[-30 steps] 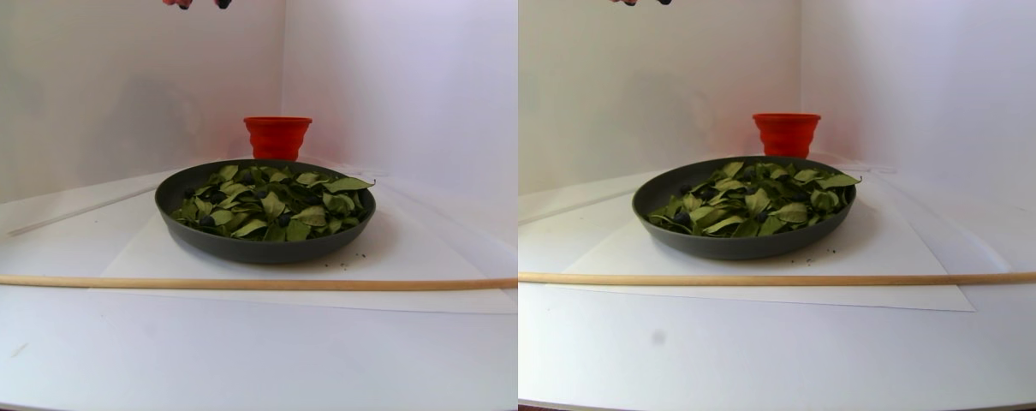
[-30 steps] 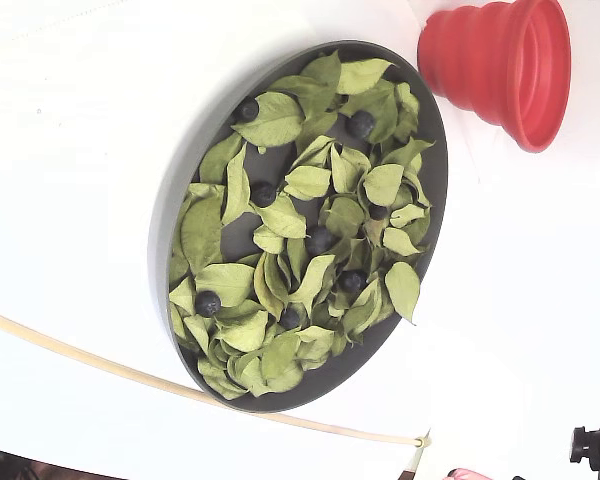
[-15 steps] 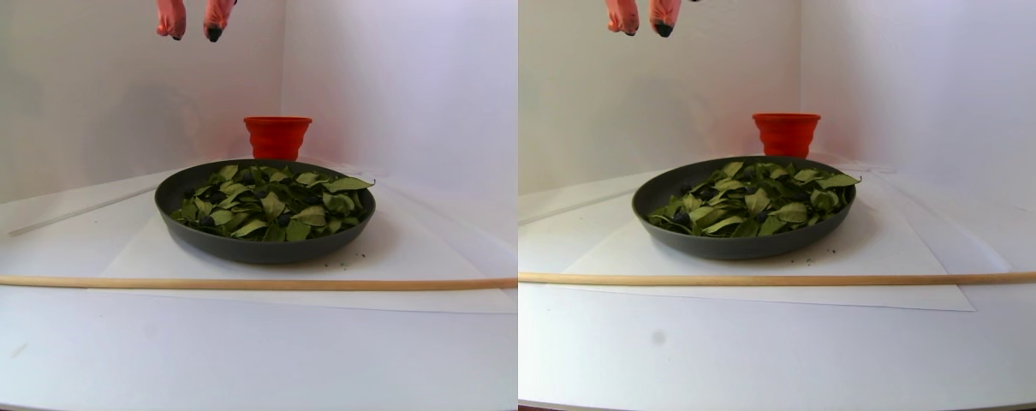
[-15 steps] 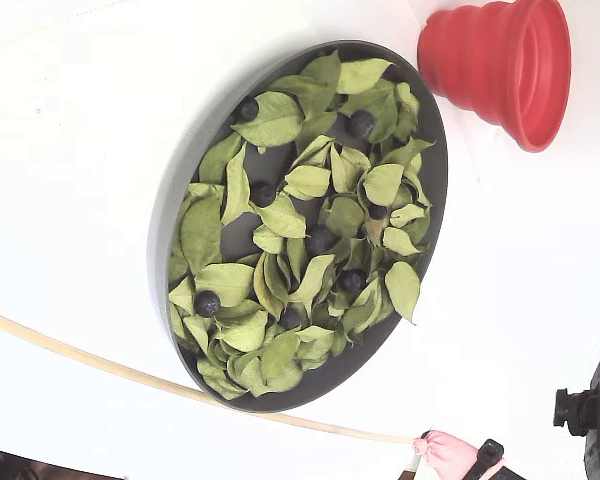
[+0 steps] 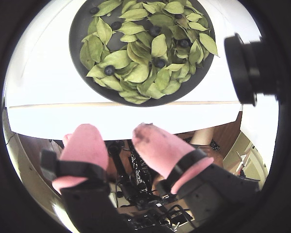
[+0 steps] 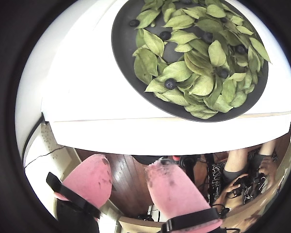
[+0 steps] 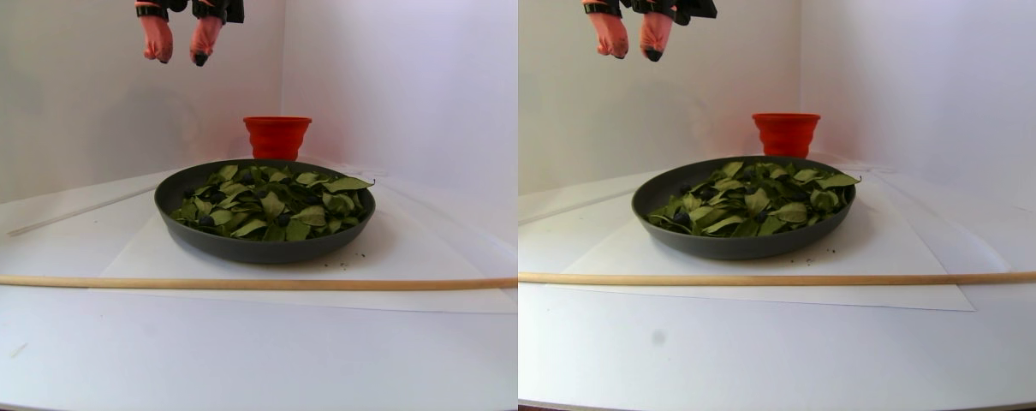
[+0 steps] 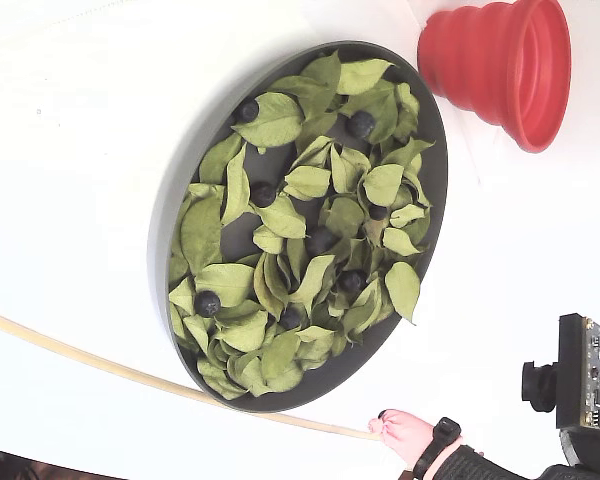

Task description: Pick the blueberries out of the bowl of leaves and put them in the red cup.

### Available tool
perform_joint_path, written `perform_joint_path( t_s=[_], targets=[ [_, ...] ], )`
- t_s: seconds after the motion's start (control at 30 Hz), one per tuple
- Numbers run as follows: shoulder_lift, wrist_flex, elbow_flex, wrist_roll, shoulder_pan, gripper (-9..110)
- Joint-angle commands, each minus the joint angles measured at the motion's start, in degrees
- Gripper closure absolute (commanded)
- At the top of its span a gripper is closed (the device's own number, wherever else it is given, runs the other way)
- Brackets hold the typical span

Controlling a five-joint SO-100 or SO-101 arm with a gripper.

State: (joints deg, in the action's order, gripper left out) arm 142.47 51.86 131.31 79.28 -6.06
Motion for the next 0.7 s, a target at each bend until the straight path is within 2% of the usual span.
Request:
perform_joint_path(
  t_s=[0.0,0.67],
  targets=[
    [-0.62,-1.49,-0.44,1.14,-0.44,88],
    [-7.65,-9.93,1.93,4.75,1.76,88]
  ],
)
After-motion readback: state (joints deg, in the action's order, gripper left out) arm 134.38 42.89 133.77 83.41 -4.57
